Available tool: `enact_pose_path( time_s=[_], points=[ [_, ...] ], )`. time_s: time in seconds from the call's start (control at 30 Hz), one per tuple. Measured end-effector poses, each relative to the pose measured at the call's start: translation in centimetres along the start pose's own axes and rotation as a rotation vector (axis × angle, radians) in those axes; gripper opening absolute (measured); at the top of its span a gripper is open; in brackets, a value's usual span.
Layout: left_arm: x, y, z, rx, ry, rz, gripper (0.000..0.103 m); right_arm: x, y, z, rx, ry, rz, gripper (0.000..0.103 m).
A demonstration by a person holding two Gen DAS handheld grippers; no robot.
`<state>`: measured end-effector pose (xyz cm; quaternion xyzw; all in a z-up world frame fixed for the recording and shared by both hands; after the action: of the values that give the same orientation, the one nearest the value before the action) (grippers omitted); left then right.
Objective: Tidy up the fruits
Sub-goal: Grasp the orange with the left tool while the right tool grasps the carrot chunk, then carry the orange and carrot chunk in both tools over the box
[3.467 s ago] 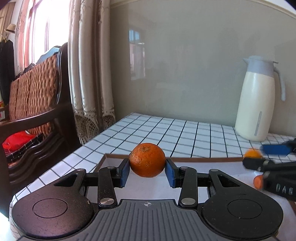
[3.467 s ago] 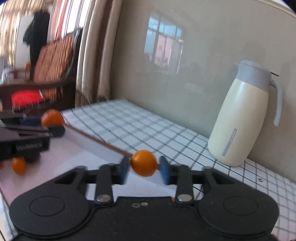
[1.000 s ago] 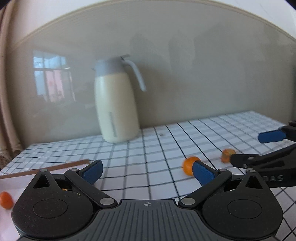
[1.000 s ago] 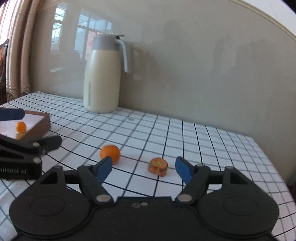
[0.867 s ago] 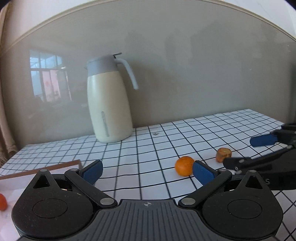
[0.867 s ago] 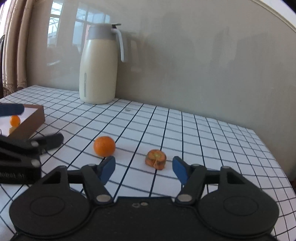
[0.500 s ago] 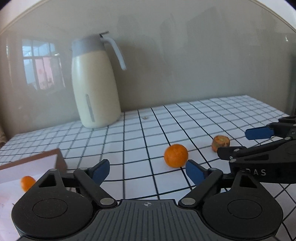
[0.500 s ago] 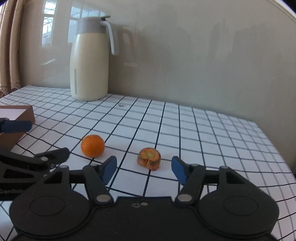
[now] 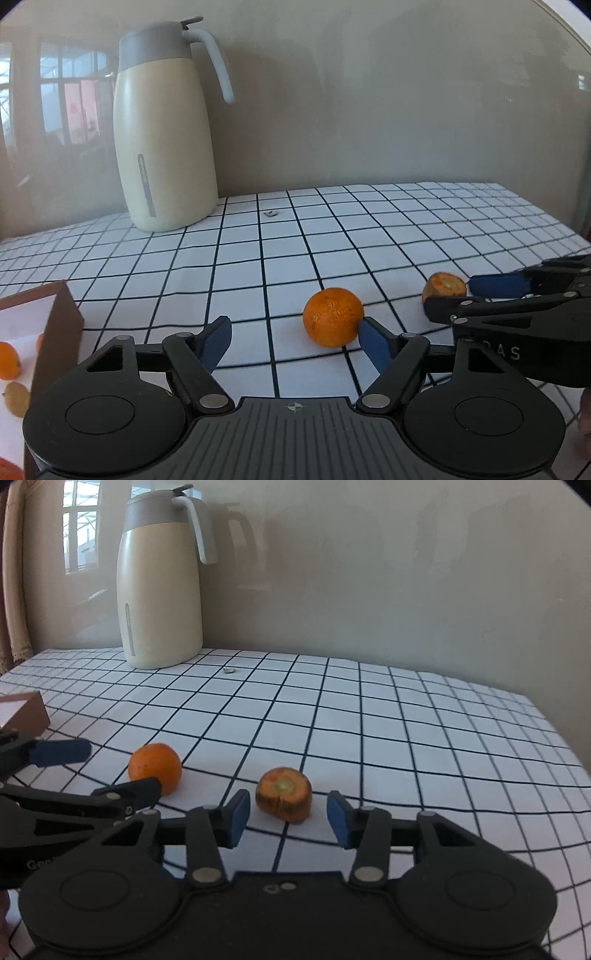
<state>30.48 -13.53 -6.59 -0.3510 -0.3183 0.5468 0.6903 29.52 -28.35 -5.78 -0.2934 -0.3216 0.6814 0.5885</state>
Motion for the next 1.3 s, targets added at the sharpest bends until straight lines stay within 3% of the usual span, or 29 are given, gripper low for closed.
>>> enact_pose_path(
  time_s=[0.07,0.23,0.37,0.5,0.9,1.3],
  points=[
    [-0.2,-0.3,-0.4,0.005,0.006,0.0,0.076,-0.1,-0.2,-0.3,0.014,-0.017,-0.002,0.029],
    [-0.8,-0.9,-1.6,0.027,0.033,-0.002,0.072,-0.8,-0.4,-0.5,0.019,-0.01,-0.002,0.027],
    [-2.1,-0.9,-2.1,0.042,0.061,-0.019,0.063,-1.0,-0.3,-0.4,0.015,0.018,0.008,0.027],
    [-2.7,-0.9,-2.4,0.048,0.055,-0.038,0.039,-1.1,-0.1,-0.1,0.017,0.016,0.008,0.027],
    [-1.8,-0.7,-0.1,0.021,0.05,-0.049,0.038,-0.8,-0.2,1.1,0.013,0.047,0.038,0.026],
    [2.7,-0.3,9.2,-0.115,0.004,-0.041,0.038,2.9,0.2,7.9,-0.091,0.024,0.107,0.026]
  ],
)
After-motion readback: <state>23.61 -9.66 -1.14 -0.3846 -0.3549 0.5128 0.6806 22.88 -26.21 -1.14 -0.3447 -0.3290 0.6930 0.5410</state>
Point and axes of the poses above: each gripper's, at about its wrist camera, not at the fingertips, and z roughly against the way its jaws point, x to its left, y to its underside, the point moved 5 cm from there along -z, roughly the way its jaws point, and after that the axes turned 1 degree about x, right-handed, at the moved point
